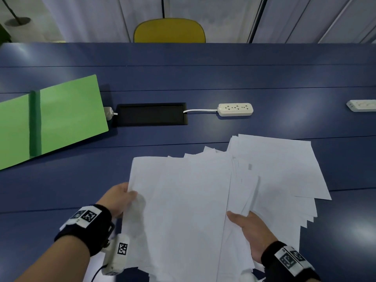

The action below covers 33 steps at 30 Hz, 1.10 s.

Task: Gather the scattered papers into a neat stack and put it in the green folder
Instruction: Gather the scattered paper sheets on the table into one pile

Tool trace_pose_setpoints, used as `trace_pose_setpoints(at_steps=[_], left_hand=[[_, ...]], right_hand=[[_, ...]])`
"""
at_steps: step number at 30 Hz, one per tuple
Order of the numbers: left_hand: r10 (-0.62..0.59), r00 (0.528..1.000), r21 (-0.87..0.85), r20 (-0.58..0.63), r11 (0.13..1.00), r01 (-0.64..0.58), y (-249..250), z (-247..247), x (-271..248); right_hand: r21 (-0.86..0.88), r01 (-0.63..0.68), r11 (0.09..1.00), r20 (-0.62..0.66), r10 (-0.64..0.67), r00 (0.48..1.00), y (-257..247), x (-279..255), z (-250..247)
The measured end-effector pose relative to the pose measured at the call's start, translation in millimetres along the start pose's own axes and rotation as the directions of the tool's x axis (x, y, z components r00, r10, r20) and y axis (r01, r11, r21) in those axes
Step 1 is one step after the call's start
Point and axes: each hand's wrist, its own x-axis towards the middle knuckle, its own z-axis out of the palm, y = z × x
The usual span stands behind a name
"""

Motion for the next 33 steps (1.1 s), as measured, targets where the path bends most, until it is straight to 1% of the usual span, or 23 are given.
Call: trace_pose_setpoints(at_steps=[1, 4, 6, 7, 9, 10, 11, 12, 15, 16, 19, 20, 22, 24, 27, 30, 31, 33], left_hand=[[0.011, 1.000, 0.009, 0.019, 1.000, -0.011, 6.9, 3.7, -5.1], [0.034, 0.998, -0.039, 0.052, 0.999, -0.032, 19.1, 25.8, -18.8], [0.051, 0.998, 0.024, 0.025, 0.998, -0.052, 17.9, 47.0, -30.7], [0.060, 0.997, 0.043, -0.040, 0.997, -0.058, 15.1, 56.6, -36.2], [0.052, 0.981, -0.010, -0.185, 0.998, -0.055, 7.3, 69.8, -47.7], [0.036, 0.970, -0.039, -0.242, 0.998, -0.047, 2.2, 73.6, -53.0], [0.023, 0.962, -0.042, -0.274, 0.998, -0.036, -1.5, 76.6, -59.8], [0.029, 0.961, -0.011, -0.275, 0.999, -0.033, -7.3, 79.2, -63.2], [0.098, 0.984, 0.144, -0.146, 0.987, -0.077, -18.9, 86.2, -72.8], [0.124, 0.984, 0.171, -0.131, 0.980, -0.101, -20.5, 86.5, -73.7], [0.187, 0.963, 0.252, -0.195, 0.958, -0.135, -23.7, 80.3, -66.7], [0.190, 0.966, 0.290, -0.177, 0.948, -0.134, -25.1, 80.4, -62.5], [0.198, 0.976, 0.354, -0.092, 0.923, -0.154, -21.8, 83.1, -63.0], [0.208, 0.977, 0.365, -0.053, 0.914, -0.175, -18.0, 83.0, -64.6], [0.215, 0.975, 0.401, -0.058, 0.899, -0.175, -15.0, 74.4, -65.5], [0.248, 0.969, 0.423, 0.015, 0.876, -0.231, -15.4, 73.7, -69.2], [0.266, 0.964, 0.401, 0.003, 0.883, -0.245, -13.4, 73.0, -70.9], [0.317, 0.945, 0.325, -0.084, 0.905, -0.274, -7.6, 67.1, -73.6]], right_hand=[[-0.008, 0.002, 1.000, 0.018, -0.002, 1.000, -4.9, -2.9, 1.8], [0.008, -0.001, 1.000, 0.072, 0.000, 0.997, -19.8, -12.7, 13.7], [0.042, -0.016, 0.999, 0.067, 0.013, 0.998, -19.0, -10.6, 18.3], [0.052, -0.022, 0.998, 0.060, 0.019, 0.998, -18.3, -10.5, 20.7], [0.053, -0.021, 0.998, 0.045, 0.018, 0.999, -13.0, -7.6, 22.7], [0.056, -0.022, 0.998, 0.038, 0.020, 0.999, -10.4, -5.4, 22.6], [0.058, -0.020, 0.998, 0.036, 0.018, 0.999, -9.6, -4.8, 22.5], [0.058, -0.014, 0.998, 0.043, 0.012, 0.999, -10.1, -6.1, 23.7], [0.058, 0.012, 0.998, 0.076, -0.017, 0.997, -14.8, -11.0, 28.3], [0.055, 0.023, 0.998, 0.081, -0.027, 0.996, -15.4, -11.3, 28.9], [0.001, 0.033, 0.999, 0.074, -0.033, 0.997, -19.1, -11.6, 30.2], [-0.014, 0.030, 0.999, 0.080, -0.028, 0.996, -18.9, -10.6, 31.0], [-0.049, 0.032, 0.998, 0.107, -0.027, 0.994, -19.9, -10.0, 35.3], [-0.068, 0.027, 0.997, 0.114, -0.019, 0.993, -21.0, -7.9, 38.3], [-0.086, 0.018, 0.996, 0.108, -0.009, 0.994, -22.8, -6.6, 39.0], [-0.166, 0.027, 0.986, 0.125, -0.006, 0.992, -23.4, -8.1, 46.0], [-0.188, 0.040, 0.981, 0.113, -0.019, 0.993, -23.0, -8.5, 48.9], [-0.194, 0.066, 0.979, 0.103, -0.047, 0.994, -24.1, -12.2, 50.8]])
